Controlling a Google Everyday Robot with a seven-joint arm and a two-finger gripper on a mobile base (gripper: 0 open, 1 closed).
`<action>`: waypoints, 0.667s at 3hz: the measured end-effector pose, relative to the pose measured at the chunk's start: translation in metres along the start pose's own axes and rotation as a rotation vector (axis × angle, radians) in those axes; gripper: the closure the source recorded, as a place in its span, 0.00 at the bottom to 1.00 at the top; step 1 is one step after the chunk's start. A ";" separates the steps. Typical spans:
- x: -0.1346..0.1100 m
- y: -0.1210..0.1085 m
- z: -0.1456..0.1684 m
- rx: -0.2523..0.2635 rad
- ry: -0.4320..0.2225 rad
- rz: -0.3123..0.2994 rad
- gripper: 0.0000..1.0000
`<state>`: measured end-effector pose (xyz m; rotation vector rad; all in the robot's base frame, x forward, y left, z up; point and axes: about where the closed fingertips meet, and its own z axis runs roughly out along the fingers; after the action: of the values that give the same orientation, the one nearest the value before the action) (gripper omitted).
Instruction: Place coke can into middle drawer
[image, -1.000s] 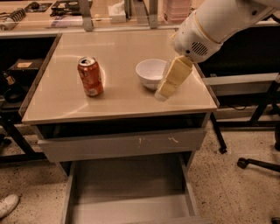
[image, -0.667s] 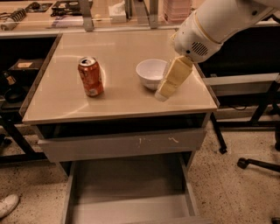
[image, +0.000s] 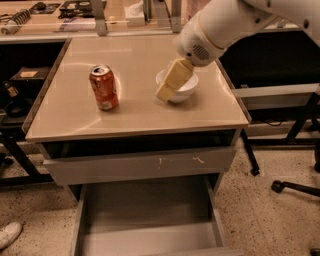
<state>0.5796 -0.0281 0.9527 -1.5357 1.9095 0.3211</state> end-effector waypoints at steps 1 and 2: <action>-0.019 -0.010 0.021 -0.013 -0.042 0.021 0.00; -0.019 -0.011 0.022 -0.013 -0.043 0.021 0.00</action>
Offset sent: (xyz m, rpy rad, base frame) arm 0.0166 0.0210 -0.0017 0.0423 0.0085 0.0005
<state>0.5987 -0.0037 0.9504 -1.5065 1.8951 0.3739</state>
